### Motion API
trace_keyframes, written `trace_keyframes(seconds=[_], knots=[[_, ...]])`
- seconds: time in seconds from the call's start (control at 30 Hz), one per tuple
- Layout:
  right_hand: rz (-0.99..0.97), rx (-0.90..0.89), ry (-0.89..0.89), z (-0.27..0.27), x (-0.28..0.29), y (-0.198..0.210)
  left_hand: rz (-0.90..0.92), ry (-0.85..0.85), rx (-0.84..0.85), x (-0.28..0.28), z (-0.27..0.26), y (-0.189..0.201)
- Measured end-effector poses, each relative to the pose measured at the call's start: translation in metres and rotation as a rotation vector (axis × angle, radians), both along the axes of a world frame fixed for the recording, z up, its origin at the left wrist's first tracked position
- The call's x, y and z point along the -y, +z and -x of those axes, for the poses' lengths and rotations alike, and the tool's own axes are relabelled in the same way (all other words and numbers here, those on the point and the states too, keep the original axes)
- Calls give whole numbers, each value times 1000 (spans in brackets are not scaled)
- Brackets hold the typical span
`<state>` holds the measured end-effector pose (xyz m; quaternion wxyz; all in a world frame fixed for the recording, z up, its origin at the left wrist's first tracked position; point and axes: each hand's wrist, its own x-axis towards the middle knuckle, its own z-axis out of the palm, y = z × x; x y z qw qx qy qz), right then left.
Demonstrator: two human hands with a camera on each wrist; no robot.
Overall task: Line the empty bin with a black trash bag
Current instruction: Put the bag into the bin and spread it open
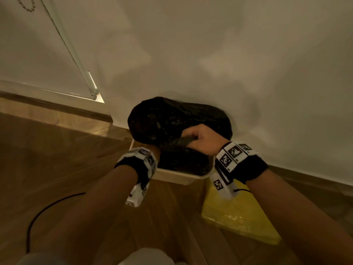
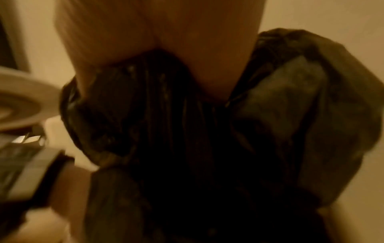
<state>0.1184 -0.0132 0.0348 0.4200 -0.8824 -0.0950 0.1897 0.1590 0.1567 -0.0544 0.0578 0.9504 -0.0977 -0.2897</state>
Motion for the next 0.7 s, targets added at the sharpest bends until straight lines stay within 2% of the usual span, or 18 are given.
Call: trace_keyframes(seconds=[0.07, 0.17, 0.23, 0.3, 0.37, 0.5, 0.7], knots=[[185, -30, 141, 3, -1, -4, 132, 28, -114, -3, -10, 7], [267, 28, 114, 6, -2, -9, 322, 111, -275, -13, -23, 31], [205, 27, 64, 9, -6, -10, 402, 102, -173, -16, -26, 36], [206, 24, 80, 11, -13, -12, 297, 85, 42, -19, -24, 40], [311, 35, 113, 12, -16, -16, 335, 195, 187, -19, -24, 41], [564, 55, 67, 11, -14, -26, 646, 590, 231, -25, -24, 54], [610, -9, 5, 13, -18, -43, 1109, 943, -26, -37, -24, 56]])
